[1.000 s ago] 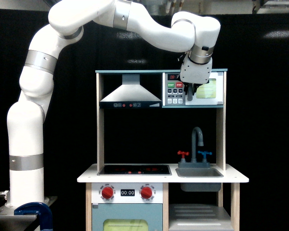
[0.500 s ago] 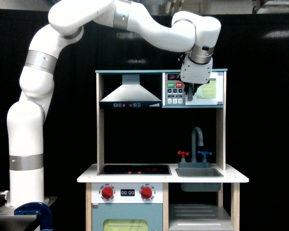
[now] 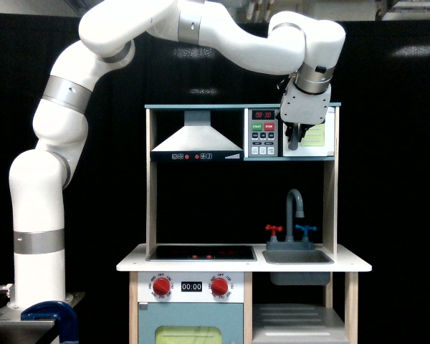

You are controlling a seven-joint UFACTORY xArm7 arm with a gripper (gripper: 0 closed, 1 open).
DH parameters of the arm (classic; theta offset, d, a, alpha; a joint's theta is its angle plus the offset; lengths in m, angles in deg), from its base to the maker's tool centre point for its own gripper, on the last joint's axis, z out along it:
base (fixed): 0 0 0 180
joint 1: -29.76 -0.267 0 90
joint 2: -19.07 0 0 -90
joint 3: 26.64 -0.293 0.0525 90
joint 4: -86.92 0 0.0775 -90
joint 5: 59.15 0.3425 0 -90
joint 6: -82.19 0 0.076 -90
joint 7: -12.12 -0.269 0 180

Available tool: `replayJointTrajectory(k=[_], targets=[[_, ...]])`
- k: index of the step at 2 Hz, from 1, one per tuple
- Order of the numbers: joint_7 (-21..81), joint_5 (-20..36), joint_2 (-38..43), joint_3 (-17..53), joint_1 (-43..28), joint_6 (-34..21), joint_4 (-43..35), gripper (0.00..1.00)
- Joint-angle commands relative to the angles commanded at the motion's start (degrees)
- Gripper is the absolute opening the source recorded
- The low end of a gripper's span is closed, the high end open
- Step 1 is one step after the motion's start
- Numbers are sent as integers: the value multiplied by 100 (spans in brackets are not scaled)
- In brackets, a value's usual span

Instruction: Open the oven door

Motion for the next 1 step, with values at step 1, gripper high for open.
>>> replayJointTrajectory(k=[1], targets=[[-98, -58, 764, -218, 548, -468, -1153, 0]])
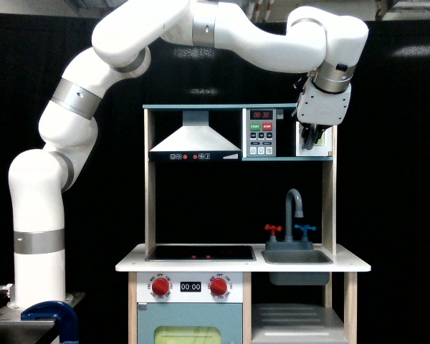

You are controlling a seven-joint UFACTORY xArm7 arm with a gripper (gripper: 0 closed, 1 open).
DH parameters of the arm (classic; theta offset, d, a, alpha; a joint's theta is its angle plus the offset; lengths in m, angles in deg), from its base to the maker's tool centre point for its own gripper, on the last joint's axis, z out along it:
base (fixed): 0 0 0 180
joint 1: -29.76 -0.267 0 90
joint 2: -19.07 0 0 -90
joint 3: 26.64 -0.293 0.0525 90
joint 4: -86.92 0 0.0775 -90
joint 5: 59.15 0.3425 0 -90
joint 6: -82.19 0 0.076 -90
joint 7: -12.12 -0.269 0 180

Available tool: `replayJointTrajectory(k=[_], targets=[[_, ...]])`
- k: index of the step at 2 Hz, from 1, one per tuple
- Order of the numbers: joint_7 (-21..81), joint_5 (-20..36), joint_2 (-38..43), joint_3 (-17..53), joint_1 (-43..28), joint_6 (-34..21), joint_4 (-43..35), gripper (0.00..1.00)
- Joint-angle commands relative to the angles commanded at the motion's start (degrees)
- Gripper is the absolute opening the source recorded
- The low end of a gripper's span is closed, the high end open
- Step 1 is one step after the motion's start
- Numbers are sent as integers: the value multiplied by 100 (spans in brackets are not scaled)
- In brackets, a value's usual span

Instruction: Open the oven door

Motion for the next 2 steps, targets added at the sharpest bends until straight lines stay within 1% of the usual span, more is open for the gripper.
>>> replayJointTrajectory(k=[1, 2], targets=[[-271, -70, 598, -239, 260, -252, -975, 0], [-459, -132, 972, -400, 419, -430, -1611, 0]])
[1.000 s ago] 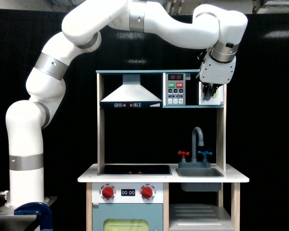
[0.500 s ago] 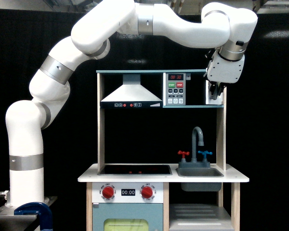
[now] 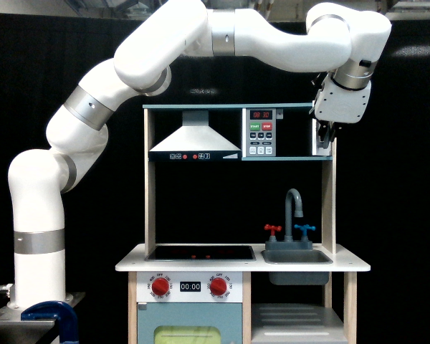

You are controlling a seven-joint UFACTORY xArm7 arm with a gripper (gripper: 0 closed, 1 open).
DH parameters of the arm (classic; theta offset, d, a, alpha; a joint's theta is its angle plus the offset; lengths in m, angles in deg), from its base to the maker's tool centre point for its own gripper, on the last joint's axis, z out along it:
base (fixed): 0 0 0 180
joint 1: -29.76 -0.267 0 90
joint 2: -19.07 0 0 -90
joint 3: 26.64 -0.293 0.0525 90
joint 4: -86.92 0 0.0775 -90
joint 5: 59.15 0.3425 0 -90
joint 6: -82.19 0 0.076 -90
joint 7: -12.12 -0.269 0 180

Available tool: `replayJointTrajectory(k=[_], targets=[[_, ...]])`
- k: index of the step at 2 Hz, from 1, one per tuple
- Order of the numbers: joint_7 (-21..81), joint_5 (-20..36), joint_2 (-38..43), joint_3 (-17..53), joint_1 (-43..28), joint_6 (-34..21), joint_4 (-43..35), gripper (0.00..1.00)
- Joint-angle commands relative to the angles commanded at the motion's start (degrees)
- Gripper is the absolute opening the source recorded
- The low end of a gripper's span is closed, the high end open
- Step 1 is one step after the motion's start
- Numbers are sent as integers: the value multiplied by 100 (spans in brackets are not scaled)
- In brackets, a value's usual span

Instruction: Open the oven door

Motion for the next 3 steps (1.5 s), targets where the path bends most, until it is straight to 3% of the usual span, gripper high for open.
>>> replayJointTrajectory(k=[1, 2, 3], targets=[[0, -47, 71, -76, 76, -21, -85, 100], [1124, -259, -1183, -111, 627, 264, 2191, 100], [2209, -486, -1897, -63, 1189, 477, 3833, 100]])
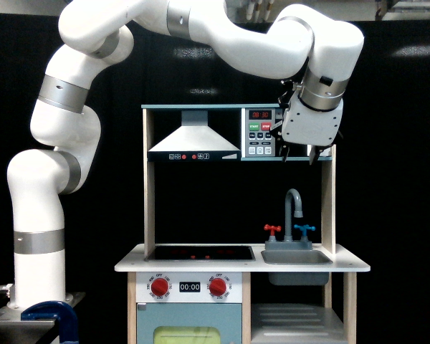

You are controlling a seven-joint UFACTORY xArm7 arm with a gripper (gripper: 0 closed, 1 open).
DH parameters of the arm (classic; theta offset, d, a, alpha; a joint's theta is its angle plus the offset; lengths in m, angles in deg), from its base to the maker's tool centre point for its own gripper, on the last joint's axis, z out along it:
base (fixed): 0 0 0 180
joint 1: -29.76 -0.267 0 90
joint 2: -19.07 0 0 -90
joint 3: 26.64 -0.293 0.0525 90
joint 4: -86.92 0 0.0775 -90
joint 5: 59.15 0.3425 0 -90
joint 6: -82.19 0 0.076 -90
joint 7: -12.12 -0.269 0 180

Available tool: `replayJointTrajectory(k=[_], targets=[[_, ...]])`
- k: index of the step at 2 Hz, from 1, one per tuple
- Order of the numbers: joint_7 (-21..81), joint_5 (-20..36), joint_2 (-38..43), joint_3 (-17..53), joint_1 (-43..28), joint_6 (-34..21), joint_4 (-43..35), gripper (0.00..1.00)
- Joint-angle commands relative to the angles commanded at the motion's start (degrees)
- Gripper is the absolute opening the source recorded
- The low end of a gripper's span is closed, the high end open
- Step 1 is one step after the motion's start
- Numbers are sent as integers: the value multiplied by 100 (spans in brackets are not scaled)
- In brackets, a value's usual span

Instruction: Open the oven door

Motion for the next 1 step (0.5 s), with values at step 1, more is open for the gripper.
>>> replayJointTrajectory(k=[1], targets=[[245, -80, -146, -58, 191, 74, 371, 100]])
